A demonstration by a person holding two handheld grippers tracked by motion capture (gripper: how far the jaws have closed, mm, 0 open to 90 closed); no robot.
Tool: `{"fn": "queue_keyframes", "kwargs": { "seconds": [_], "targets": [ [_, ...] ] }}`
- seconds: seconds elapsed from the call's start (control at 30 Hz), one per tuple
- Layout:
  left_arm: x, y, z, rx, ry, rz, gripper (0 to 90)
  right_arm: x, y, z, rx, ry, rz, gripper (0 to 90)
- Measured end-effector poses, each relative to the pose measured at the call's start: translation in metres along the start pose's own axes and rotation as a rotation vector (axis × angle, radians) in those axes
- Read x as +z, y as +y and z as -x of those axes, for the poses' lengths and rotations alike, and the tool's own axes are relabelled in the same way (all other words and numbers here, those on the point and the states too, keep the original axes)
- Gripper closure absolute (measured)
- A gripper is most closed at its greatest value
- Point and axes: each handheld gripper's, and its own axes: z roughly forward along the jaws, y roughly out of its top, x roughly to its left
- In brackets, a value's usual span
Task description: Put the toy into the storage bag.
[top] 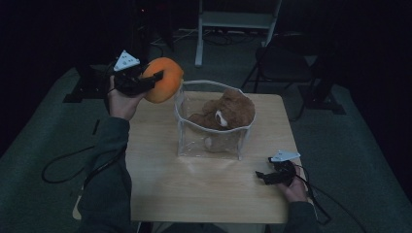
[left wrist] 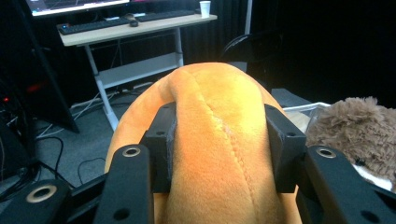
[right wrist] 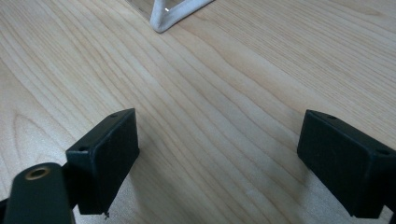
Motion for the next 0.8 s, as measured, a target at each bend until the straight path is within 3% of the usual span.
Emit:
{"fn": "queue_keyframes", "kwargs": {
  "seconds": [0.8],
  "targets": [
    [0.014,0.007,0.012,0.007,-0.035,0.007,54.5,0.0,0.0,0.0,0.002,-0.002,0.0,11.8]
  ]
}}
